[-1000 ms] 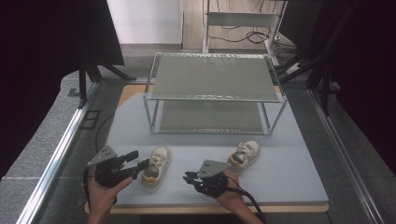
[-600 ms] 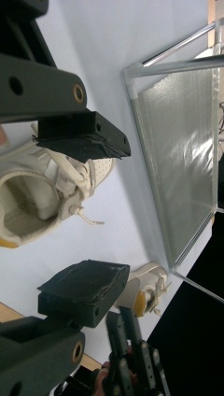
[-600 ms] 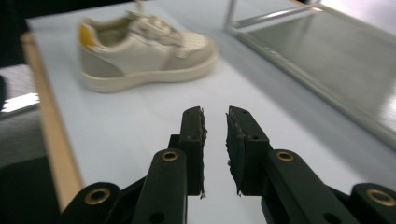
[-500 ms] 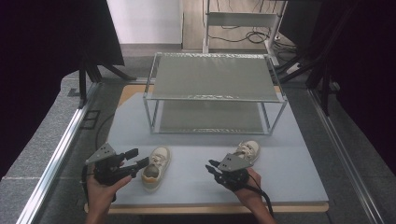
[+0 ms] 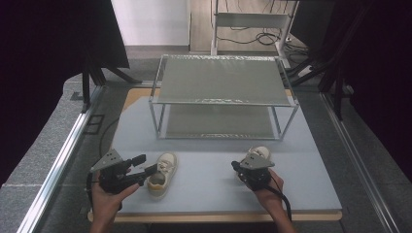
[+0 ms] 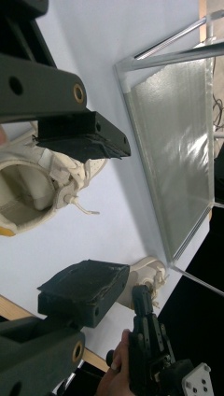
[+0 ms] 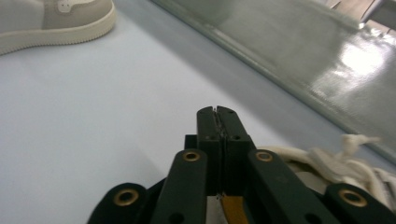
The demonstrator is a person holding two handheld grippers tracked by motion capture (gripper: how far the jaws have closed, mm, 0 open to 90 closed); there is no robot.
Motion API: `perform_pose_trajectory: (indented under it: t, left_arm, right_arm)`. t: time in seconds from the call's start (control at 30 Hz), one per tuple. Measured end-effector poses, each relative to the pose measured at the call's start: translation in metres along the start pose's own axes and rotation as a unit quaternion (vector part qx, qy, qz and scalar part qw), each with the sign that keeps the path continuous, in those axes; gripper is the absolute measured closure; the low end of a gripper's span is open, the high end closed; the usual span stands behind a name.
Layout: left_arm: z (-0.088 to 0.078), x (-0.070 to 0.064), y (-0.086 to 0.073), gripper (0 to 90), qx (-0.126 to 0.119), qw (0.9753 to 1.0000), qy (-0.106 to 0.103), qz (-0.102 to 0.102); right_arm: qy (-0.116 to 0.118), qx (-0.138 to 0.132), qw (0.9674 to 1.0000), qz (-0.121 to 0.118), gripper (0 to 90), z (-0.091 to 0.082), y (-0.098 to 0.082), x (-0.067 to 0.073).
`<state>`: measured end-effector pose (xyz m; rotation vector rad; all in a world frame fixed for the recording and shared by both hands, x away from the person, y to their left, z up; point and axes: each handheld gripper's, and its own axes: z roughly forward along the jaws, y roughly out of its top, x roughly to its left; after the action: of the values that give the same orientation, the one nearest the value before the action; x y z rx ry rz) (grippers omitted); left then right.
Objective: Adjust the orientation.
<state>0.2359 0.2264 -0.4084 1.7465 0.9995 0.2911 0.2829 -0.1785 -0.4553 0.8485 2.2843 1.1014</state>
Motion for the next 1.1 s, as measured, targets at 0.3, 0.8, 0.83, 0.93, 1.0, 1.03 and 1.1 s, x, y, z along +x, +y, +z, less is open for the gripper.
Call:
perform_pose_trajectory:
  t: [0.3,0.8,0.83,0.93,1.0,1.03,1.1]
  left_arm:
    - [-0.002,0.002,-0.002,37.1,0.002,1.0000,0.000,-0.003]
    - [-0.001,0.002,-0.002,37.1,0.005,1.0000,0.003,-0.002]
    - [-0.001,0.002,-0.002,37.1,0.006,1.0000,0.003,-0.003]
    - [0.000,0.002,-0.003,37.1,0.009,1.0000,0.003,-0.003]
    - [0.000,0.002,-0.003,37.0,0.009,0.9999,0.005,-0.002]
    - [0.000,0.002,-0.003,37.0,0.009,0.9999,0.005,-0.002]
    - [-0.001,0.002,-0.002,37.0,0.009,0.9999,0.005,-0.002]
  right_arm:
    - [0.005,0.012,0.9999,0.004,90.0,-0.001,-0.003,-0.001]
    - [0.008,0.012,0.9986,0.051,88.8,-0.047,-0.036,-0.021]
    - [0.008,0.011,0.9985,0.052,88.7,-0.049,-0.037,-0.022]
    - [0.009,0.012,0.9983,0.056,88.4,-0.054,-0.041,-0.026]
    - [0.007,0.012,0.9982,0.058,88.0,-0.058,-0.044,-0.029]
    - [0.007,0.012,0.9983,0.057,87.8,-0.059,-0.045,-0.030]
    - [0.005,0.014,0.9982,0.058,86.9,-0.062,-0.047,-0.032]
